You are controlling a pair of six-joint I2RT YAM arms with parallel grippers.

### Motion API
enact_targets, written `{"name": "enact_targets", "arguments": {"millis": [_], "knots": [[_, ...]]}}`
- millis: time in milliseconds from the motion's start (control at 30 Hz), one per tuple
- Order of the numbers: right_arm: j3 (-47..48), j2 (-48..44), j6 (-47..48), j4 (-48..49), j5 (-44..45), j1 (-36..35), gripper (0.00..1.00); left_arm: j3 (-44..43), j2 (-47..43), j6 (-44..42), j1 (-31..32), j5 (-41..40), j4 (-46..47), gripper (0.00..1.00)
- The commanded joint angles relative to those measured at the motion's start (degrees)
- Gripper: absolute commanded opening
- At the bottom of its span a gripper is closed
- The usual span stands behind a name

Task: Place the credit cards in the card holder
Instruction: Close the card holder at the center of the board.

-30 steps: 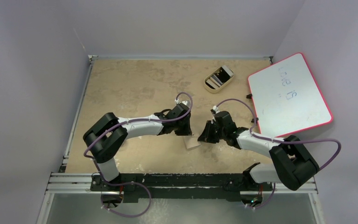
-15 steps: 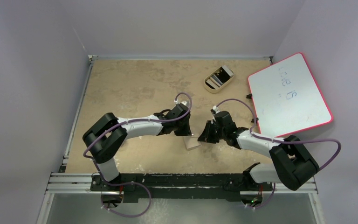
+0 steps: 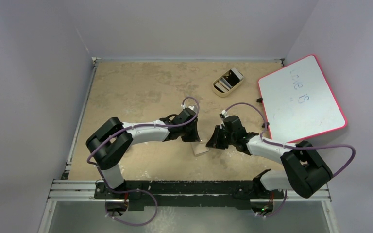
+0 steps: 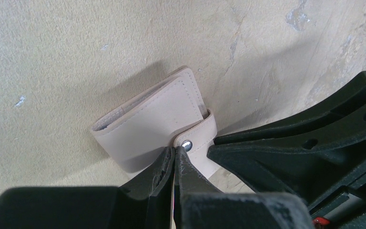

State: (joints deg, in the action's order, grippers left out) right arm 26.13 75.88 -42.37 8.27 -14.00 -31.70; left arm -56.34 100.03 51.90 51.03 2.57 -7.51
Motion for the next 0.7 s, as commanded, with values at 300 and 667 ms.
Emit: {"name": "enact_targets", "arguments": {"millis": [300, 667], "knots": [[1.4, 0.1, 1.5, -1.8, 2.6, 0.2, 0.14, 0.7, -1.0, -0.1, 0.2, 0.4, 0.0, 0.0], [2.4, -1.7, 1.5, -3.1, 2.5, 0.2, 0.14, 0.4, -1.7, -0.6, 0.3, -1.4, -1.9, 0.0]]}}
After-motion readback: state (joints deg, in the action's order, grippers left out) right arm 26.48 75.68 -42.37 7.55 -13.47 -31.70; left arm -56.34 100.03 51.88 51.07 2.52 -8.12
